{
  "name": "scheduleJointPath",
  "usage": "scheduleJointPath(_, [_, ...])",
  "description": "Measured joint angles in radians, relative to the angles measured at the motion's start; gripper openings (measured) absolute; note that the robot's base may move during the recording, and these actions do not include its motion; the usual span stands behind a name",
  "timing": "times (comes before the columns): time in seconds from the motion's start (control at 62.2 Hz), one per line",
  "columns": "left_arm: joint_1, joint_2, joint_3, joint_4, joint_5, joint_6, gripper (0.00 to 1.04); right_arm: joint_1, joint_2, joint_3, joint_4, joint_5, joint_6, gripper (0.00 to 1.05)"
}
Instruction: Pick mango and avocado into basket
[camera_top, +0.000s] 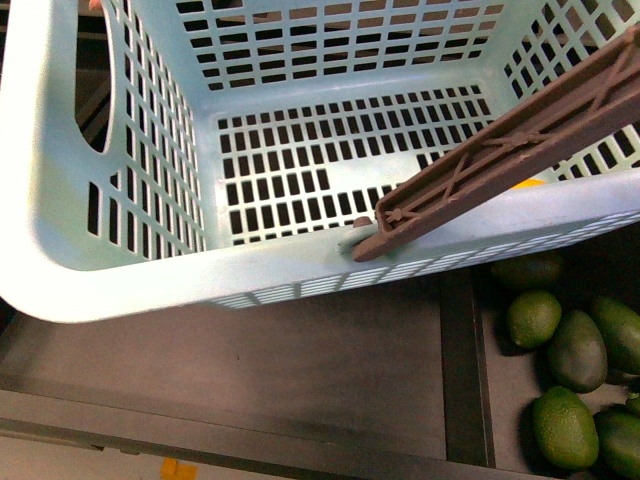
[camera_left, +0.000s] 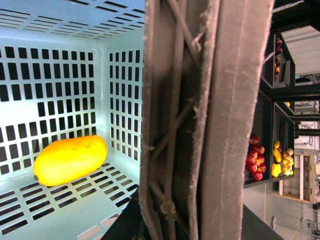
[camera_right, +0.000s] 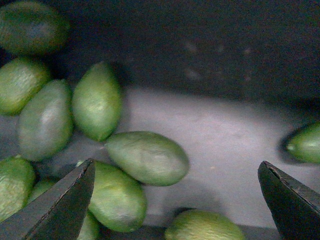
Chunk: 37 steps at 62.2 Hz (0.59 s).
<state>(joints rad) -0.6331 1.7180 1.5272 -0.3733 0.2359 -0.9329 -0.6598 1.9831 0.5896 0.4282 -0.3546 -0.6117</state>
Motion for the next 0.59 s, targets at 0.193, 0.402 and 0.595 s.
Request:
scheduleJointPath(0.193, [0.000,0.000,0.000,0.000,-0.008,0.001,0.16,0.096,0.174,0.089,-0.031,-0.005,-0.017,0.96])
scheduleJointPath(0.402, [0.000,0.000,0.000,0.000,-0.003,0.001,0.16,0.158,0.286,0.200,-0.044,-0.021,0.027,0.96])
scheduleJointPath(0.595, [0.000,0.000,0.000,0.000,0.000,0.000,0.16,0.182,0.353,0.275,-0.085,-0.031,0.046,0.96])
